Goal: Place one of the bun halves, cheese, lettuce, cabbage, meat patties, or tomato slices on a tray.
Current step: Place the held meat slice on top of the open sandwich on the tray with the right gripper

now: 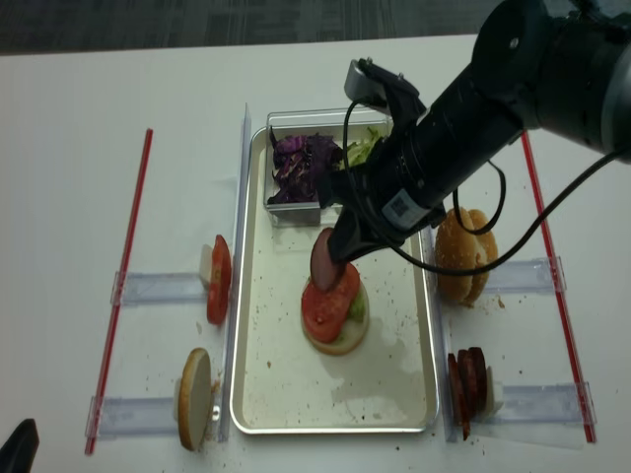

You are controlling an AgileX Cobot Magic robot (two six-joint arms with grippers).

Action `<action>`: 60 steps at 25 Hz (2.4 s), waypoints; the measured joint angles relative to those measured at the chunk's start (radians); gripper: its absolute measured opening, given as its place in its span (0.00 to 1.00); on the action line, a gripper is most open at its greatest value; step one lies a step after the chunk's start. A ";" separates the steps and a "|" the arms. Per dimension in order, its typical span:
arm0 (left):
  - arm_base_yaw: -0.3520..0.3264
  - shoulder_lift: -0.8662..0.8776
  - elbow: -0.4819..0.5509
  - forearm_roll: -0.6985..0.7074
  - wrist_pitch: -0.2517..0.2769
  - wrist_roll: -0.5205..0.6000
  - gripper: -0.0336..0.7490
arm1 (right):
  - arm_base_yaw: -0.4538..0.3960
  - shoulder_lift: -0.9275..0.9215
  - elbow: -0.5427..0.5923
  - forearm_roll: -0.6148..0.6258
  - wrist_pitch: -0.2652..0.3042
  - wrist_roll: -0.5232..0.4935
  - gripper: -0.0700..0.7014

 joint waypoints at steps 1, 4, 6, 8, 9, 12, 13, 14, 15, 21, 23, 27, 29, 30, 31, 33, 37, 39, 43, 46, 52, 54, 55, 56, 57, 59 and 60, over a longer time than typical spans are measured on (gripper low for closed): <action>0.000 0.000 0.000 0.000 0.000 0.000 0.67 | 0.000 0.014 0.000 0.016 -0.004 -0.013 0.25; 0.000 0.000 0.000 0.000 0.000 0.000 0.67 | 0.000 0.060 -0.002 0.036 -0.012 -0.041 0.25; 0.000 0.000 0.000 0.000 0.000 0.000 0.67 | 0.000 0.082 -0.002 0.042 -0.019 -0.052 0.25; 0.000 0.000 0.000 0.000 0.000 0.000 0.67 | 0.000 0.098 -0.002 0.044 -0.025 -0.057 0.25; 0.000 0.000 0.000 0.000 0.000 0.000 0.67 | 0.000 0.106 -0.002 0.044 -0.027 -0.062 0.25; 0.000 0.000 0.000 0.000 0.000 0.000 0.67 | 0.000 0.125 -0.002 0.047 -0.033 -0.076 0.25; 0.000 0.000 0.000 0.000 0.000 0.000 0.67 | 0.000 0.133 -0.002 0.047 -0.033 -0.080 0.25; 0.000 0.000 0.000 0.000 0.000 0.000 0.67 | 0.000 0.141 -0.002 0.048 -0.033 -0.083 0.25; 0.000 0.000 0.000 0.000 0.000 0.000 0.67 | 0.000 0.147 -0.002 0.050 -0.033 -0.082 0.25; 0.000 0.000 0.000 0.000 0.000 0.000 0.67 | 0.000 0.170 -0.002 0.050 -0.044 -0.088 0.25; 0.000 0.000 0.000 0.000 0.000 0.000 0.67 | 0.000 0.170 -0.002 0.050 -0.048 -0.088 0.25; 0.000 0.000 0.000 0.000 0.000 0.000 0.67 | 0.000 0.170 -0.002 0.050 -0.050 -0.088 0.25; 0.000 0.000 0.000 0.000 0.000 0.000 0.67 | 0.000 0.170 -0.002 0.050 -0.050 -0.095 0.25; 0.000 0.000 0.000 0.000 0.000 0.000 0.67 | 0.000 0.170 -0.002 0.050 -0.050 -0.095 0.25; 0.000 0.000 0.000 0.000 0.000 0.000 0.67 | 0.000 0.170 -0.002 0.050 -0.050 -0.095 0.25; 0.000 0.000 0.000 0.000 0.000 0.000 0.67 | 0.000 0.170 -0.002 0.050 -0.050 -0.095 0.25; 0.000 0.000 0.000 0.000 0.000 0.000 0.67 | 0.000 0.170 -0.002 0.050 -0.050 -0.095 0.25; 0.000 0.000 0.000 0.000 0.000 0.000 0.67 | 0.000 0.170 -0.002 0.050 -0.050 -0.095 0.26; 0.000 0.000 0.000 0.000 0.000 0.000 0.67 | 0.000 0.170 -0.002 0.050 -0.041 -0.095 0.41; 0.000 0.000 0.000 0.000 0.000 0.000 0.67 | 0.000 0.170 -0.002 0.046 -0.035 -0.095 0.61; 0.000 0.000 0.000 0.000 0.000 0.000 0.67 | 0.000 0.170 -0.002 0.026 -0.031 -0.092 0.94; 0.000 0.000 0.000 0.000 0.000 0.000 0.67 | 0.000 0.170 -0.002 0.019 -0.030 -0.089 0.96; 0.000 0.000 0.000 0.000 0.000 0.000 0.67 | 0.000 0.170 -0.002 0.014 -0.030 -0.087 0.97; 0.000 0.000 0.000 0.000 0.000 0.000 0.67 | 0.000 0.170 -0.002 0.010 -0.028 -0.085 0.97; 0.000 0.000 0.000 0.000 0.000 0.000 0.67 | 0.000 0.170 -0.002 0.008 -0.028 -0.085 0.97; 0.000 0.000 0.000 0.000 0.000 0.000 0.67 | 0.000 0.170 -0.002 0.005 -0.026 -0.085 0.97; 0.000 0.000 0.000 0.000 0.000 0.000 0.67 | 0.000 0.170 -0.003 0.004 -0.026 -0.085 0.98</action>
